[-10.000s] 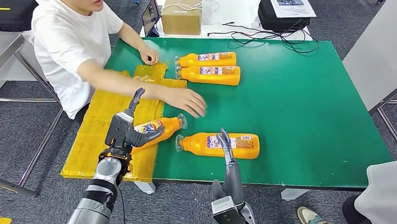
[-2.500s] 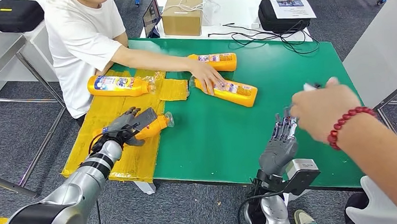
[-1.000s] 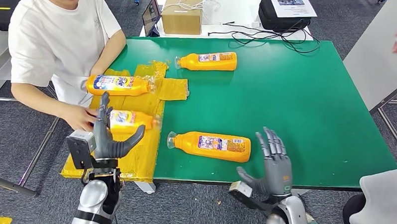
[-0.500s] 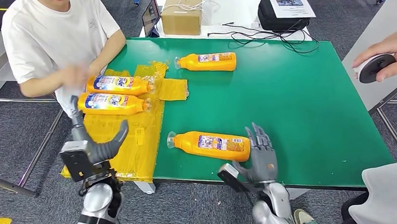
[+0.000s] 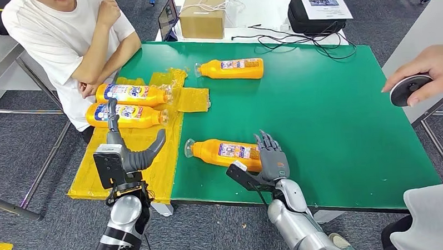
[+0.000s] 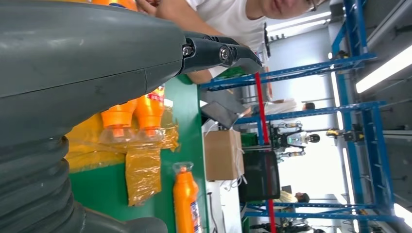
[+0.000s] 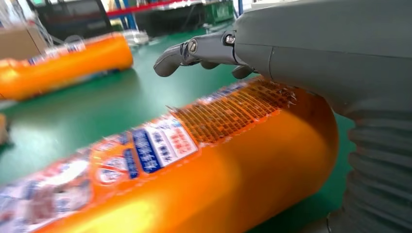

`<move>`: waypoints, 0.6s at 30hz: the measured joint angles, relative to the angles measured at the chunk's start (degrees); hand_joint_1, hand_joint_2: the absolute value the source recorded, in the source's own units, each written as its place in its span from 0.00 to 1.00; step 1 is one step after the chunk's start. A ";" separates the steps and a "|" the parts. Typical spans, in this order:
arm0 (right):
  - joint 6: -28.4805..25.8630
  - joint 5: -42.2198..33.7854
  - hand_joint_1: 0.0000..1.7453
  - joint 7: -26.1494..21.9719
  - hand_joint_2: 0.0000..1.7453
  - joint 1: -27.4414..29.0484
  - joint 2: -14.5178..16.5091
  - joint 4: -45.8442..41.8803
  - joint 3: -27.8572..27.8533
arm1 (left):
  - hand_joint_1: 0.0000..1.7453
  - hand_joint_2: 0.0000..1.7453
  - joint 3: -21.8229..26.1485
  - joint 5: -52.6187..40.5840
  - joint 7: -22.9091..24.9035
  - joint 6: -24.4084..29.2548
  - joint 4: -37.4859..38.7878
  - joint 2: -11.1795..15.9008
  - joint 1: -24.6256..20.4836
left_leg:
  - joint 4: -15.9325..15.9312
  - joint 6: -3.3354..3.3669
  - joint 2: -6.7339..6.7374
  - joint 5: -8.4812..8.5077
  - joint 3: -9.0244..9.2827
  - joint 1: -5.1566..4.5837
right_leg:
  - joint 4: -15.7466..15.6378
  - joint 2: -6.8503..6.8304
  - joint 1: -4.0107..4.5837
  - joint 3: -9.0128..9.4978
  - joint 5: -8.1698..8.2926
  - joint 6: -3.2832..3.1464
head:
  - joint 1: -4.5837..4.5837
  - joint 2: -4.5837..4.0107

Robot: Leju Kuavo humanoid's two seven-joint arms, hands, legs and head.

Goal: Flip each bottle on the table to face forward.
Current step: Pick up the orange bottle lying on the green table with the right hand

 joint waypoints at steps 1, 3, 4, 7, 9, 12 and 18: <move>0.95 0.10 0.00 0.98 1.00 -0.46 0.03 0.55 0.40 | 0.00 1.00 -0.03 0.15 0.30 -0.21 0.09 -0.01 0.00 | 0.00 0.00 0.00 0.00 0.00 0.00 | 0.00 0.00 0.00 0.00 0.00 0.00 | 0.00 0.00; 2.85 0.39 0.00 2.98 1.00 -1.26 0.10 1.47 1.22 | 0.00 1.00 -0.09 0.41 0.96 -0.78 0.16 -0.01 0.00 | 0.00 0.00 0.00 0.00 0.01 0.00 | 0.00 0.00 0.00 0.01 0.00 0.00 | -0.01 0.00; 3.73 0.53 0.00 3.97 1.00 -1.63 0.14 1.85 1.58 | 0.00 1.00 -0.14 0.51 1.27 -1.10 0.17 -0.01 0.01 | 0.00 0.00 0.00 0.00 0.02 0.00 | 0.00 0.00 0.00 0.02 0.00 0.00 | 0.00 0.00; 7.37 0.71 0.00 7.73 1.00 -2.93 0.19 2.84 2.64 | 0.00 1.00 -0.31 0.91 2.36 -2.21 0.17 -0.01 0.05 | 0.00 0.00 0.05 0.00 0.12 0.00 | -0.01 0.02 0.00 0.08 0.01 -0.01 | 0.00 0.00; 9.61 0.55 0.00 9.74 1.00 -3.91 0.19 3.35 3.18 | 0.00 1.00 -0.38 0.97 2.93 -2.84 0.17 -0.01 0.06 | 0.00 0.00 0.11 -0.01 0.24 0.00 | -0.02 0.05 0.00 0.17 0.01 -0.01 | 0.01 0.00; 10.83 0.27 0.23 10.78 1.00 -4.65 0.16 3.93 3.50 | 0.00 1.00 -0.44 1.02 3.23 -3.27 0.17 -0.01 0.08 | 0.00 0.00 0.12 -0.01 0.32 0.00 | -0.02 0.05 0.00 0.25 0.01 -0.01 | 0.01 0.00; 14.15 -1.09 1.00 11.57 1.00 -6.05 -0.27 5.11 4.50 | 0.00 1.00 -0.73 2.93 4.35 -5.42 1.42 -0.21 -0.98 | 0.00 0.00 0.27 -0.01 0.41 0.00 | -0.02 0.07 0.01 0.26 0.12 -0.16 | 0.00 0.00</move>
